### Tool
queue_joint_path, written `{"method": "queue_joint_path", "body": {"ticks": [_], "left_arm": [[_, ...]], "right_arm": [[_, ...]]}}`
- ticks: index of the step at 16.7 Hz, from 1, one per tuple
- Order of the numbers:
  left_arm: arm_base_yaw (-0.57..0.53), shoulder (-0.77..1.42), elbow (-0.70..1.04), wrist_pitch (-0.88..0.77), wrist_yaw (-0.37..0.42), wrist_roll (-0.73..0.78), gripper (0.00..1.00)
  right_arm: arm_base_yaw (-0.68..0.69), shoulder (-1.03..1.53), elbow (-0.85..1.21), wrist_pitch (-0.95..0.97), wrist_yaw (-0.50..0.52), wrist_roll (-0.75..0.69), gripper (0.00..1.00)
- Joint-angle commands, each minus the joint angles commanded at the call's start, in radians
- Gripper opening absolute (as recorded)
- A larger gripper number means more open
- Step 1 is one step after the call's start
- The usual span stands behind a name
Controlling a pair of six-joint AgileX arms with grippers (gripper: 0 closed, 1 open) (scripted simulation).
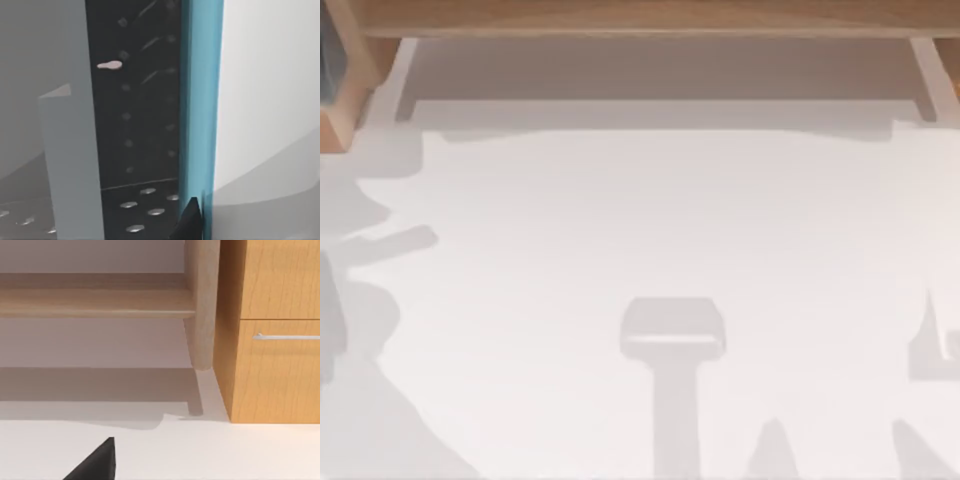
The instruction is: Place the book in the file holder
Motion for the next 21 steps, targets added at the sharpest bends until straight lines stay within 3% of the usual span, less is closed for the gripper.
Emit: {"method": "queue_joint_path", "body": {"ticks": [2, 15, 21], "left_arm": [[0.0, 0.0, 0.0, 0.0, 0.0, 0.0, 0.0], [0.0, 0.0, 0.0, 0.0, 0.0, 0.0, 0.98], [0.0, 0.0, 0.0, 0.0, 0.0, 0.0, 1.0]], "right_arm": [[0.0, 0.0, 0.0, 0.0, 0.0, 0.0, 1.0], [0.0, 0.0, 0.0, 0.0, 0.0, 0.0, 1.0], [0.0, 0.0, 0.0, 0.0, 0.0, 0.0, 1.0]]}}
